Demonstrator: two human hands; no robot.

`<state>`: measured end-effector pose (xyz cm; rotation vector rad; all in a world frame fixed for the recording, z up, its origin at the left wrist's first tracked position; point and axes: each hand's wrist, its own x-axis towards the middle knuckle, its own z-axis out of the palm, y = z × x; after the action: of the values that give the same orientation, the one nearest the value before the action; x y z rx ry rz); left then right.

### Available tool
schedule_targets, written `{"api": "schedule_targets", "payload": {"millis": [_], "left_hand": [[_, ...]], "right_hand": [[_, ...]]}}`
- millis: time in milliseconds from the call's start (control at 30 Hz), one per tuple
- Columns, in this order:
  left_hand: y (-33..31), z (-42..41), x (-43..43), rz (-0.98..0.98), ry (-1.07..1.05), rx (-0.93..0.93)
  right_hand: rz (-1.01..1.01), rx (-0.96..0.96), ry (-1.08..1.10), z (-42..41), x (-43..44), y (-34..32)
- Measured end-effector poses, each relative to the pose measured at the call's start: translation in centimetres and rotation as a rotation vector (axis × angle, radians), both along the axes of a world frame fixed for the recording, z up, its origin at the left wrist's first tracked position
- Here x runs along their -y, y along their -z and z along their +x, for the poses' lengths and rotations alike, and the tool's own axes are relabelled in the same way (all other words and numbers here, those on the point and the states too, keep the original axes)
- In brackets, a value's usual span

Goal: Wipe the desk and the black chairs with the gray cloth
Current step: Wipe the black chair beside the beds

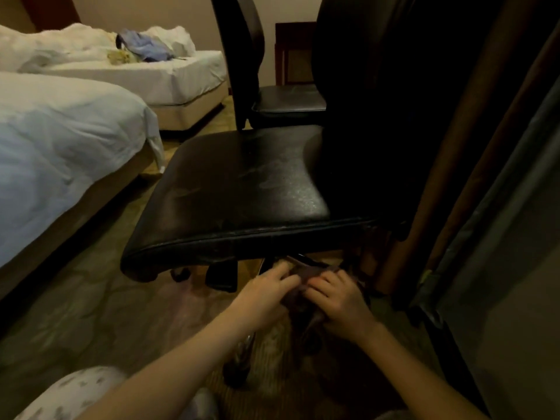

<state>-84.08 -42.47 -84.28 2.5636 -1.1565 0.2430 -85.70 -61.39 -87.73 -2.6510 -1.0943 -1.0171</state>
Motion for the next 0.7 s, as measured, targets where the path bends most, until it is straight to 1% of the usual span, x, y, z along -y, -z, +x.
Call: {"api": "schedule_targets", "payload": {"millis": [33,100,167,233,300,367,400,467,500,533,567,600,633,667,700], "left_hand": [[-1.2,0.6,1.2,-0.11,0.043,0.055],[-4.0,1.9,4.0,-0.245,0.11,0.118],[-6.9,2.8,7.0,-0.315,0.159,0.163],[-9.4,3.9,9.8,-0.32,0.192,0.224],[-10.5,5.2,11.9,-0.23,0.149,0.224],[-9.6,6.0,13.4,-0.13,0.099,0.17],[-8.4,6.0,13.8,-0.091,0.118,0.172],[-6.2,5.5,14.6,0.009,0.193,0.206],[-5.3,5.0,14.9,0.08,0.216,0.239],[-4.8,4.7,15.2,0.156,0.223,0.254],[-4.4,4.6,15.5,0.231,0.215,0.221],[-4.4,4.5,15.7,0.302,0.198,0.141],[-4.7,4.5,15.9,0.317,0.19,0.074],[-5.2,4.6,16.1,0.241,0.203,0.057],[-6.3,4.6,16.4,0.115,0.226,0.075]], "right_hand": [[0.04,0.045,0.028,0.2,1.2,-1.5],[0.152,0.163,0.08,0.4,3.7,-4.3],[0.268,0.309,0.152,0.7,6.0,-6.5],[0.344,0.394,0.292,1.3,7.8,-7.9],[0.402,0.332,0.445,2.1,8.8,-7.9],[0.413,0.169,0.566,2.4,8.4,-5.9],[0.459,0.052,0.601,2.4,7.9,-4.4],[0.665,-0.176,0.618,1.5,6.8,-1.6],[0.753,-0.26,0.627,0.9,6.5,-0.3],[0.81,-0.333,0.627,0.2,6.3,0.4],[0.824,-0.371,0.623,-0.6,6.3,0.9],[0.822,-0.348,0.612,-1.2,6.6,0.7],[0.837,-0.282,0.6,-1.7,6.8,0.1],[0.866,-0.2,0.593,-1.9,7.1,-0.9],[0.878,-0.091,0.599,-1.8,7.5,-2.5]]}}
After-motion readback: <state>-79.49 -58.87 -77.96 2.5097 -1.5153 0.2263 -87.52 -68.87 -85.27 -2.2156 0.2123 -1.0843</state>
